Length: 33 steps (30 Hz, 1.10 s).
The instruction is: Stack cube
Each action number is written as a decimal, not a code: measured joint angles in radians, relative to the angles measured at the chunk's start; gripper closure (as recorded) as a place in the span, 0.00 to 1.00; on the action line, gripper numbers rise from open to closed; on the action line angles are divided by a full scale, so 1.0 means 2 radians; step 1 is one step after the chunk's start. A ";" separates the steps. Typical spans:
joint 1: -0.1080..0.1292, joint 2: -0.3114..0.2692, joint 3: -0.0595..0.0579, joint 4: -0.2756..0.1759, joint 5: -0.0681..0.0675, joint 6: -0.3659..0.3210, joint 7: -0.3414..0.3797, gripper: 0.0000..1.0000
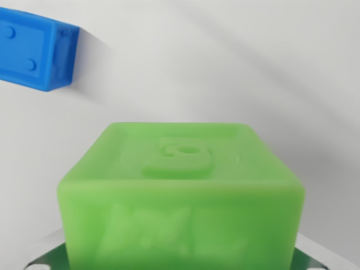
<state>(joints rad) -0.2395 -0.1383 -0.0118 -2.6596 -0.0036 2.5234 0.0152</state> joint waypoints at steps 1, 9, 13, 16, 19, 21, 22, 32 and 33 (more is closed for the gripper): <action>0.001 -0.002 0.002 -0.001 0.000 -0.001 0.004 1.00; 0.009 -0.014 0.013 -0.008 0.002 -0.006 0.037 1.00; 0.013 -0.018 0.018 -0.011 0.004 -0.007 0.051 1.00; 0.016 -0.023 0.021 -0.013 0.005 -0.009 0.062 1.00; 0.019 -0.027 0.026 -0.016 0.007 -0.011 0.074 1.00; 0.021 -0.029 0.029 -0.017 0.008 -0.012 0.082 1.00; 0.022 -0.031 0.030 -0.018 0.008 -0.013 0.086 1.00; 0.033 -0.042 0.043 -0.022 0.013 -0.020 0.122 1.00; 0.034 -0.043 0.044 -0.022 0.014 -0.021 0.127 1.00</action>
<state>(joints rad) -0.1715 -0.2249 0.0767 -2.7045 0.0245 2.4822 0.2684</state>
